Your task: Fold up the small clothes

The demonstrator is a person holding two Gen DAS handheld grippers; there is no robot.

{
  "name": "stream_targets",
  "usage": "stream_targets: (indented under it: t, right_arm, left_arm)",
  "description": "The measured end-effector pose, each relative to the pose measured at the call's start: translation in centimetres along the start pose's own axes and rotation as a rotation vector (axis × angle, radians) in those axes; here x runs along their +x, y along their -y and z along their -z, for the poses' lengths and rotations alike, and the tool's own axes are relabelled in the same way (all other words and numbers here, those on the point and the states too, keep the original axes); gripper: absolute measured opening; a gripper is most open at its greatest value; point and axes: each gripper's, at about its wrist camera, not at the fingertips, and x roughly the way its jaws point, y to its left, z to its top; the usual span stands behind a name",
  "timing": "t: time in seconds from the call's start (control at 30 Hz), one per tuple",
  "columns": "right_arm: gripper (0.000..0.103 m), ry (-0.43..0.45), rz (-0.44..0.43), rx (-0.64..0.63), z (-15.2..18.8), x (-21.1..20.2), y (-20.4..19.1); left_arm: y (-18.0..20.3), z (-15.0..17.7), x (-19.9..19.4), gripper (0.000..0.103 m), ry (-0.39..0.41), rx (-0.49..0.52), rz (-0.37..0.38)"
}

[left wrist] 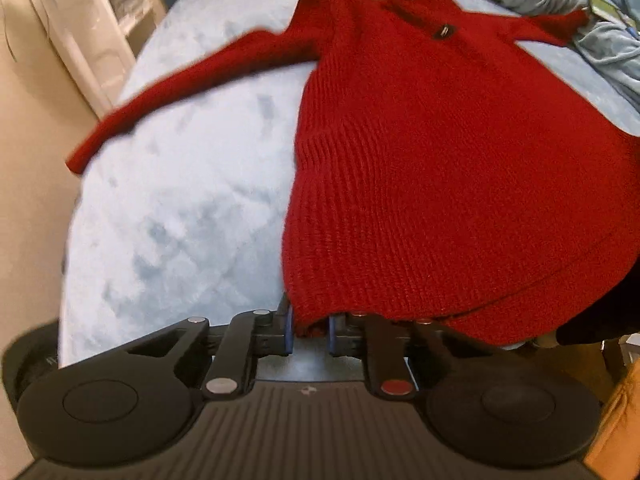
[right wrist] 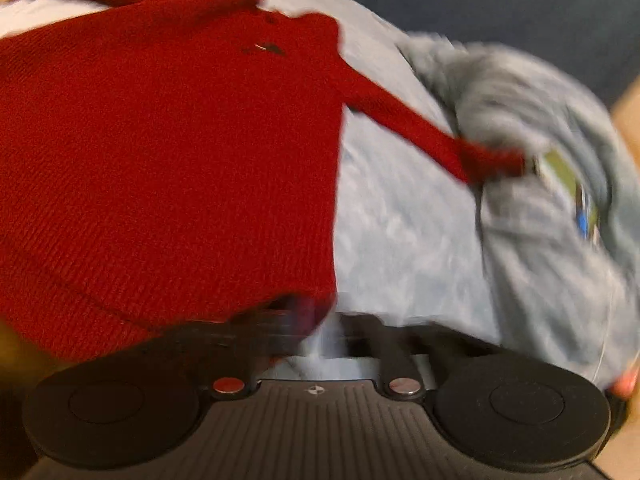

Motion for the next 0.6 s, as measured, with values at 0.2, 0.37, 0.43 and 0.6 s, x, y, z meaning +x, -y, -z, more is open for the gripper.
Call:
stream_targets:
  t: [0.2,0.37,0.43,0.6]
  right_arm:
    - [0.000,-0.145,-0.038,0.146,3.5,0.5,5.2]
    - [0.003,-0.384,-0.133,0.172,4.6,3.6,4.5]
    - [0.023,-0.348,-0.124,0.142,4.5,2.6,4.8]
    - [0.047,-0.206,-0.110,0.376,2.7,-0.9,8.8]
  left_arm:
    - [0.8,-0.3,-1.9,0.016,0.014,0.054,0.009]
    - [2.6,1.2,1.4,0.033,-0.117,0.096,0.039]
    - [0.9,0.9,-0.2,0.076,-0.073,0.022,0.116]
    - [-6.0,-1.7,-2.9,0.094,0.069,-0.222,0.151]
